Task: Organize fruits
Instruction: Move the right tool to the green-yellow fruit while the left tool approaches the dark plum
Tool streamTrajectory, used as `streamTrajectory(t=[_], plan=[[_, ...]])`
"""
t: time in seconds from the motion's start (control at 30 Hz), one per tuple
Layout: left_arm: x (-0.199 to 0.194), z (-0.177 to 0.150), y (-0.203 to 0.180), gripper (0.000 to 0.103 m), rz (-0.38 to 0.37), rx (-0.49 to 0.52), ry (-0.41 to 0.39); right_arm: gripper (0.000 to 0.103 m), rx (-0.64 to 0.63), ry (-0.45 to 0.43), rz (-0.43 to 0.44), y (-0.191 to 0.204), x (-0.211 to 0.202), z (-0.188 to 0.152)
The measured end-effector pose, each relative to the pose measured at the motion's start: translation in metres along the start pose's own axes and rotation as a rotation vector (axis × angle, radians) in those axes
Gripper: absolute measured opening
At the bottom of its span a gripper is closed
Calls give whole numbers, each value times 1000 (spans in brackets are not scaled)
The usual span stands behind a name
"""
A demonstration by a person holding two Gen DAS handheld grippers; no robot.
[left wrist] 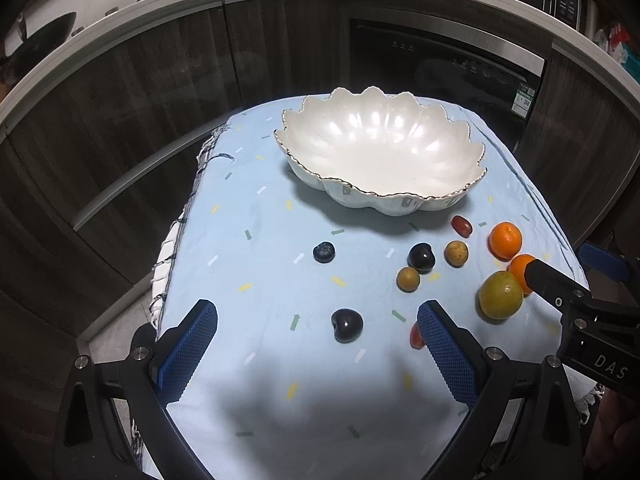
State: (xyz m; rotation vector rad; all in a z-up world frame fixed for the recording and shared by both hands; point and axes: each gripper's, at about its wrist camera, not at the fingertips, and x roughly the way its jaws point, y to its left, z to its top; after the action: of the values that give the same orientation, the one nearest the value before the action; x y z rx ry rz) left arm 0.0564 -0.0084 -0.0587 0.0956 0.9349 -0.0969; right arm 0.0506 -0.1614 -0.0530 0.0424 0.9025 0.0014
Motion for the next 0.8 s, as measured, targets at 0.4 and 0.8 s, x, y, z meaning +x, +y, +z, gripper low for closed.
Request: streamTrajectory(t=[0.4, 0.8], plan=[[20, -2, 3, 99, 3, -4, -15, 88, -47, -9, -13, 9, 20, -2], [44, -10, 3, 95, -19, -14, 31, 87, -67, 23, -7, 13, 41, -10]])
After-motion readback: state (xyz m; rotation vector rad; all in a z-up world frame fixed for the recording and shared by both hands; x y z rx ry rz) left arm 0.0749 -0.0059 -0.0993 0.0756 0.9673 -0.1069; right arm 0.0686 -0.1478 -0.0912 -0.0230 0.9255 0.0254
